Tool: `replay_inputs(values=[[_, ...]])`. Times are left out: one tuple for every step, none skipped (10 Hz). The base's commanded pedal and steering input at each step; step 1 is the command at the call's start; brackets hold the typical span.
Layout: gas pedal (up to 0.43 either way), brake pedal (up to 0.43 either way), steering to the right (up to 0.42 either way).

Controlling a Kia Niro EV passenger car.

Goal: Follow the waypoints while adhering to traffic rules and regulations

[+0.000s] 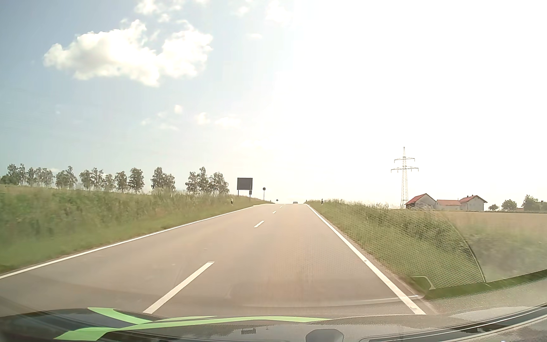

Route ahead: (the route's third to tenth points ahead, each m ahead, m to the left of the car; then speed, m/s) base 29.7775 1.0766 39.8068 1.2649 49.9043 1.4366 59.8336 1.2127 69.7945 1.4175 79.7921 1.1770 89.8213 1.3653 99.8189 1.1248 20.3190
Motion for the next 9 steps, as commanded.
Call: replay_inputs(values=[[0.197,0.000,-0.002],[0.197,0.000,-0.002],[0.197,0.000,-0.002],[0.197,0.000,-0.001],[0.197,0.000,-0.001],[0.197,0.000,0.001],[0.177,0.000,0.002],[0.150,0.000,0.001],[0.118,0.000,0.001]])
